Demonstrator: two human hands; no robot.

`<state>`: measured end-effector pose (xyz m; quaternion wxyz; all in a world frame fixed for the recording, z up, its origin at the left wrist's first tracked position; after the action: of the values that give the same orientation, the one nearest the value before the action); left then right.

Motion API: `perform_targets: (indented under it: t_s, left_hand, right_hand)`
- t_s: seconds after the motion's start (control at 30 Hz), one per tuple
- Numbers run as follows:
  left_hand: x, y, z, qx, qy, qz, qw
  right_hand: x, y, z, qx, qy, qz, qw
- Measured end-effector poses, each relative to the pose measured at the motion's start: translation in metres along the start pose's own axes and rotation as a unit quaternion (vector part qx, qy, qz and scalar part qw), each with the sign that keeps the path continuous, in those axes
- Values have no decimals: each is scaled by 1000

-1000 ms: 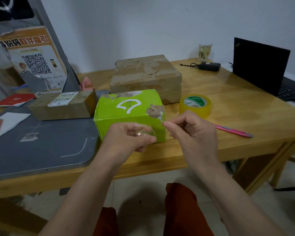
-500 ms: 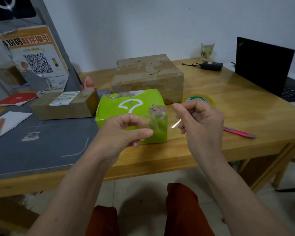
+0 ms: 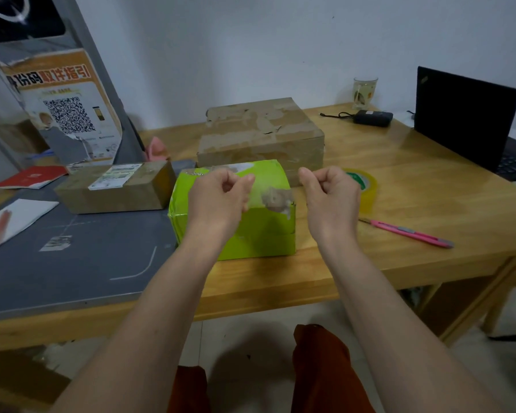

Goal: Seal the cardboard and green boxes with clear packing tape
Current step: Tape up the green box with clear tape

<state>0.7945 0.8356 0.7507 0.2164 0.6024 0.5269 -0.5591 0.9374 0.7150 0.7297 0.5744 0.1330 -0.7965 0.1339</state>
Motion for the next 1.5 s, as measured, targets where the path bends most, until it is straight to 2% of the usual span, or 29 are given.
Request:
perform_targets:
  t_s: [0.07,0.13,0.37,0.73,0.83,0.93,1.0,1.07,1.1,1.17,1.27,1.4,1.5]
  left_hand:
    - [-4,4,-6,-17,46,-138,989]
    - [-7,8,-6,-22,56,-260,964]
    - [-11,14,-11,-15,60,-385,921]
    - [0,23,-18,45,51,-489,870]
    - [2,18,-21,50,44,-469,880]
    - [1,-3,-27,-4,43,-452,891]
    - [-7,-5,-18,-41,104,-422,900]
    - [-18,14,5,-1,199,-359,912]
    - [-18,30,17,47,243,-356,901]
    - [-11,60,37,119,299,-413,852]
    - [-1,72,38,184,260,-482,816]
    - [-1,58,35,165,228,-516,809]
    - [7,40,29,148,170,-541,811]
  right_hand:
    - [-7,4,-4,0,10,21,1000]
    - [-14,8,-7,3,17,35,999]
    - [-23,15,-14,15,32,76,996]
    - [-30,21,-12,28,8,142,989]
    - [-29,20,-11,29,-5,155,987]
    - [-28,20,-11,35,-6,159,987]
    - [-27,20,-13,41,-1,158,987]
    - [-27,21,-13,38,-1,152,988]
    - [-27,21,-12,34,-2,149,988]
    - [-28,21,-12,31,-1,143,989]
    - [-28,21,-13,37,2,148,988]
    - [-28,20,-13,44,-7,155,987]
    - [-29,21,-12,51,-3,155,987]
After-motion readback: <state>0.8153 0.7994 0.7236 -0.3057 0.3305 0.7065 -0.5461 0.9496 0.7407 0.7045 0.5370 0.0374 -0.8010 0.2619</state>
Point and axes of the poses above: each hand's wrist, its own z-axis away from the middle knuckle, its own y-axis out of the palm, x = y × z, the point moved 7 cm from there along -z, towards the middle knuckle, and after that the axes turned 2 degrees about y, right-handed, at the moved point
